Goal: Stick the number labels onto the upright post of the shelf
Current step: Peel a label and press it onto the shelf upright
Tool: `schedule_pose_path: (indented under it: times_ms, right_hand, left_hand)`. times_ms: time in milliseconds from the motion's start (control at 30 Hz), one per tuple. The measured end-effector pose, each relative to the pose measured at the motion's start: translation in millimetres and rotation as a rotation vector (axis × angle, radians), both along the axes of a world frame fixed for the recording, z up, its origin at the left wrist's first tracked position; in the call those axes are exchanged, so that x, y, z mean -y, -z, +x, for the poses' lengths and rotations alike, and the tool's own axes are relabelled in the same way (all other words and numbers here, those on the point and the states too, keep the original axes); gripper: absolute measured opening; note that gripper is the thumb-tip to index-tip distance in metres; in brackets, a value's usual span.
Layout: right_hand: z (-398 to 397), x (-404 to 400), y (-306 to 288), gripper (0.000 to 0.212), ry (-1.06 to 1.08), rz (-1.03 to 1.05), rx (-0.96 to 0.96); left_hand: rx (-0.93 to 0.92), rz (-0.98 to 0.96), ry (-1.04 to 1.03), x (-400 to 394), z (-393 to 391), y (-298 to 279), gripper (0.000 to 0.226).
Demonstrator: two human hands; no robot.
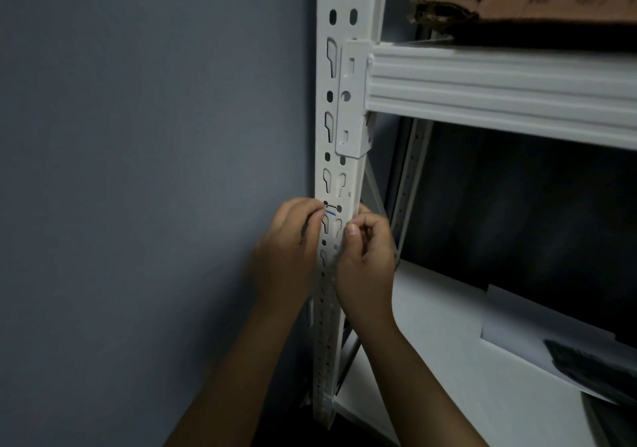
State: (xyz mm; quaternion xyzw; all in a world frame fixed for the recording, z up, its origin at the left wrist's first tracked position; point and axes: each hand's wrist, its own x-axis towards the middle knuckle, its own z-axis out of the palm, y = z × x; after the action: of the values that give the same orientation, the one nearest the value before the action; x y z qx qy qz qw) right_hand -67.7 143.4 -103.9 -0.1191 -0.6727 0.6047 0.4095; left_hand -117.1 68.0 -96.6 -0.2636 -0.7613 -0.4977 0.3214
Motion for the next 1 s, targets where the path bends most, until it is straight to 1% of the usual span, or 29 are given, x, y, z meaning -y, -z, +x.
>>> schedule_pose_path:
  times_ms: [100,233,333,400,567,733,1000]
  right_hand:
    - [0.1,-0.3,0.7,0.007,-0.003,0.006,0.008]
    - [1.6,-0.4,-0.8,0.007,-0.003,-0.012,-0.009]
    - [0.8,-0.6,0.6,0.006,0.015,0.005,-0.001]
    - [0.5,-1.1,1.0,0.006,0.005,0.004,0.006]
    - [-0.4,-3.2,0.5,0.006,-0.015,-0.005,-0.001]
    - [1.8,-2.7,-0.8,0.008,-0.027,-0.002,-0.016]
    - [3.0,-2.6,-3.4,0.009,-0.042,-0.013,-0.019]
  left_hand:
    - [0.011,0.014,-0.021,-1.2,0.8,-0.5,0.019]
    - [-0.025,-0.013,-0.068,-4.9,5.1,-4.3,0.020]
    - [0.023,-0.016,-0.067,-6.2,5.8,-7.5,0.006]
    - [0.038,-0.023,-0.070,-7.2,4.2,-8.1,0.003]
    - [0.011,-0.008,-0.061,-9.5,3.8,-8.5,0.005]
    - [-0.009,0.004,-0.049,-10.4,4.0,-7.1,0.020]
    - [-0.012,0.003,-0.040,-9.1,6.8,-4.6,0.017]
